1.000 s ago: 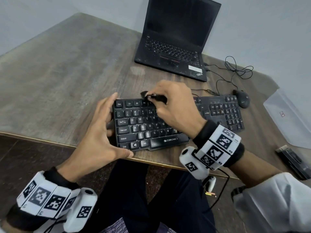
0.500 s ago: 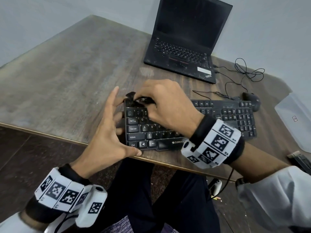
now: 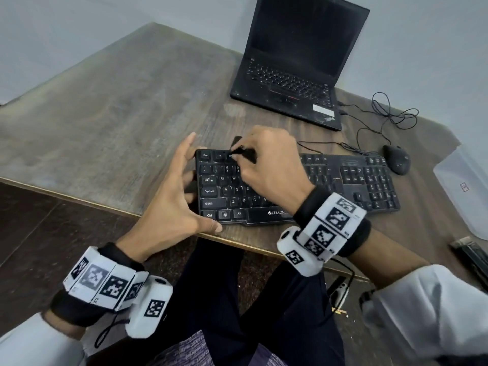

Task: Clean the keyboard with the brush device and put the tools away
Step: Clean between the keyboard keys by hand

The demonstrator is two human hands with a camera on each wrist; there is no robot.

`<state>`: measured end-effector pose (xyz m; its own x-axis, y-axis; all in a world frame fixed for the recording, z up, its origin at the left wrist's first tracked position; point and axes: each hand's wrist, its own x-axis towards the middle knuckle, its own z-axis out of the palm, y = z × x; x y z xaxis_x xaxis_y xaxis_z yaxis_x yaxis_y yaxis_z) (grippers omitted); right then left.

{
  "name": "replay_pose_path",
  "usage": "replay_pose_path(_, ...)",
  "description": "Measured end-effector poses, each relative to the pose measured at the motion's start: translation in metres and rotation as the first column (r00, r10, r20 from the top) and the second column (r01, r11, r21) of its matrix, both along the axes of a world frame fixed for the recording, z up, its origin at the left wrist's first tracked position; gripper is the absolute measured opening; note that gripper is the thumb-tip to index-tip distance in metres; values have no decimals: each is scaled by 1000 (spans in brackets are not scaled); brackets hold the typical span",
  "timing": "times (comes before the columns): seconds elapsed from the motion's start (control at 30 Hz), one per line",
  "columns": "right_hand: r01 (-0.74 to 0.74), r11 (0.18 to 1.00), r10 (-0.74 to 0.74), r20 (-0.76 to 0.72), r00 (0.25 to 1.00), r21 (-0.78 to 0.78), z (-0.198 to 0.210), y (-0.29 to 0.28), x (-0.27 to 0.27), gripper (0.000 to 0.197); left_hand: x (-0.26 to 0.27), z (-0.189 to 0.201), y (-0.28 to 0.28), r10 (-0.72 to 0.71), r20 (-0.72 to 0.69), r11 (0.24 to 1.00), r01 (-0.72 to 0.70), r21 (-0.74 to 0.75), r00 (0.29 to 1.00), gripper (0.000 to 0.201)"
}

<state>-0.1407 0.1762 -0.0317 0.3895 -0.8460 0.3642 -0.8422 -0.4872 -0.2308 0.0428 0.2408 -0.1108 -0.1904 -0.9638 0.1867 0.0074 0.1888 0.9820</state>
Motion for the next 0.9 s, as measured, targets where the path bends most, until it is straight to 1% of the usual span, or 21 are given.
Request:
replay_pose_path(0.07,-73,996,73,1,997,-41,-4,5,11,13,1,1,1,10,-2,1000,-10,-1,1000,151)
replay_pose_path(0.17,-133,988,134,9,991,-72,-10,10,13,14,0,3,1,16,-5,1000,-16,-5,1000,149)
replay_pose_path(0.23,-186,978,191,49,980,-92,-10,13,12,17,-2,3,1,16,-23,1000,-16,-3,1000,148)
replay_pose_path(0.27,-227,968,233,45,972,-107,-10,15,12,20,-2,4,2,16,-31,1000,-16,3,999,147)
replay_pose_path(0.33,-333,937,332,-26,943,-103,-8,16,17,30,-4,4,2,18,-46,1000,-17,16,999,146)
replay_pose_path(0.4,-421,907,415,-122,901,-23,-6,13,22,44,-4,4,2,27,-48,999,-26,22,998,146)
replay_pose_path(0.43,-439,898,437,-154,886,23,-4,11,22,50,-3,3,1,32,-50,999,-31,24,998,147)
replay_pose_path(0.5,-430,898,441,-176,880,99,0,8,18,57,-3,2,1,34,-58,999,-32,28,998,148)
replay_pose_path(0.57,-407,904,426,-176,888,133,-1,10,11,56,-1,1,1,38,-52,999,-36,35,998,150)
replay_pose_path(0.7,-345,922,364,-92,927,174,-14,33,2,52,0,-1,0,51,-1,998,-51,26,999,154)
replay_pose_path(0.8,-306,932,317,-32,948,196,-14,46,-3,42,-1,-2,-1,28,8,999,-28,30,1000,157)
replay_pose_path(0.83,-288,941,294,-7,956,181,-10,46,-3,37,-2,-2,-1,19,1,999,-19,40,1000,155)
replay_pose_path(0.9,-234,967,228,72,971,97,1,41,3,27,-3,-2,-3,2,-12,998,-1,61,1000,153)
